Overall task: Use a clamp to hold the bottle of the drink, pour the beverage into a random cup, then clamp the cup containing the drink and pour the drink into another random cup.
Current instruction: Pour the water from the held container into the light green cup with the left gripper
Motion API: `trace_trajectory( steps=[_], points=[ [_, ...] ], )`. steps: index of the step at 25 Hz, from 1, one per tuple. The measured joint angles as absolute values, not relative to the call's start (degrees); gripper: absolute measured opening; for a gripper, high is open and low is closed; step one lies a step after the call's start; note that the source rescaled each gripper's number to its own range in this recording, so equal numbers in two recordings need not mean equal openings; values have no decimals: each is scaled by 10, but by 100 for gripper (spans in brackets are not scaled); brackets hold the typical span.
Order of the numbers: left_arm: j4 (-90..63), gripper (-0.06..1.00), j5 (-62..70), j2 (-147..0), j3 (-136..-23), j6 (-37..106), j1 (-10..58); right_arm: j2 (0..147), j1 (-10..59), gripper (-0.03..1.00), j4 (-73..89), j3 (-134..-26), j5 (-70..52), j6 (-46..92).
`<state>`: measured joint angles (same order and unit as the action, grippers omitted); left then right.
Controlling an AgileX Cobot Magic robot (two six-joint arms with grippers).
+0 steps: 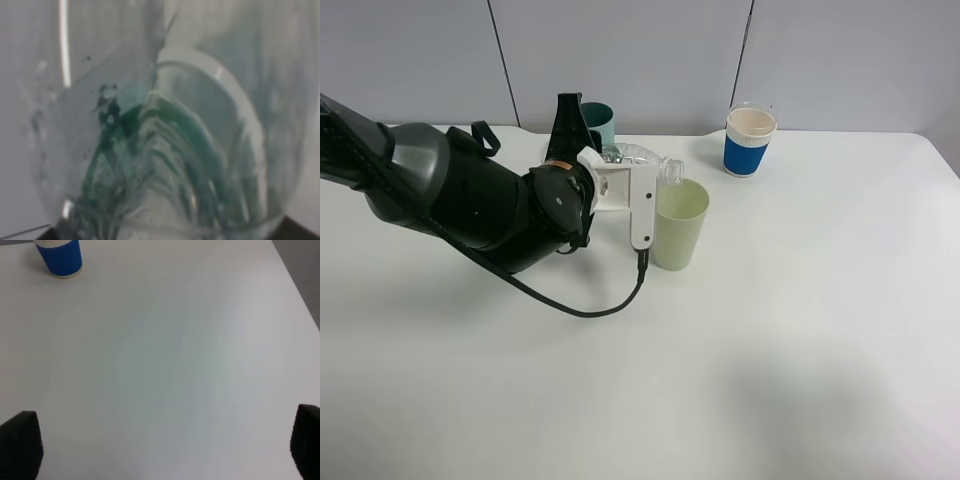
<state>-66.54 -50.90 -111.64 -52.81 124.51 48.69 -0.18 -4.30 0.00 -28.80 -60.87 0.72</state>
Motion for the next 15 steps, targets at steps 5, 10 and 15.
trace_trajectory(
  steps=[5, 10, 15],
  points=[
    [-663, 0, -533, -1117, -528, 1253, 487, -2, -43, 100, 0, -288, -609, 7],
    [-663, 0, -565, -1117, -528, 1254, 487, -2, -43, 100, 0, -288, -609, 7],
    [-663, 0, -574, -1117, -528, 1254, 487, -2, -43, 100, 0, -288, -609, 7]
  ],
)
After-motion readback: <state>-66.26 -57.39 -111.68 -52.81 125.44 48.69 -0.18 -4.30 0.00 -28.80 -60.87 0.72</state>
